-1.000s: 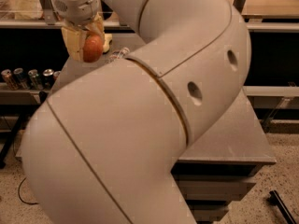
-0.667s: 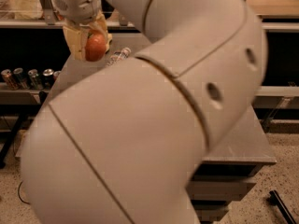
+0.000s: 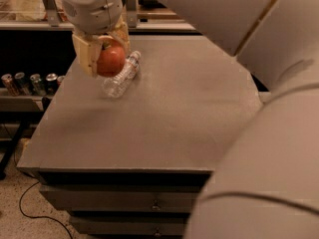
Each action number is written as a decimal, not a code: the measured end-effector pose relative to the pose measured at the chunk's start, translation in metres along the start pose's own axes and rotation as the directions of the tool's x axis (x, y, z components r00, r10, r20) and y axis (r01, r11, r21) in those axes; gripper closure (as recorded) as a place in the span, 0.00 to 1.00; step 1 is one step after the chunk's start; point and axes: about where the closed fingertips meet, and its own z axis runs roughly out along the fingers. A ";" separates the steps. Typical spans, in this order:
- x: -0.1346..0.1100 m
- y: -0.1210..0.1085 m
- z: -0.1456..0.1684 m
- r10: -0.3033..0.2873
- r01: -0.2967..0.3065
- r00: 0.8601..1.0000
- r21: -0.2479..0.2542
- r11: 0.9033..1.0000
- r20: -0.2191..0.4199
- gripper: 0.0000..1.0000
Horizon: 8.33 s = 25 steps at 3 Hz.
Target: Pick apple
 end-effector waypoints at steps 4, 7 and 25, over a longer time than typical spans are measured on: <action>0.046 0.061 -0.015 0.164 -0.163 0.986 -0.104 0.981 0.002 1.00; 0.090 0.044 -0.030 0.386 -0.382 0.923 -0.122 0.916 0.004 1.00; 0.051 -0.045 0.028 0.234 -0.229 0.972 -0.168 0.959 0.007 0.13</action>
Offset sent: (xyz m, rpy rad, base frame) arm -0.1330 -0.0503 0.0027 -0.1503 0.2180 -0.1507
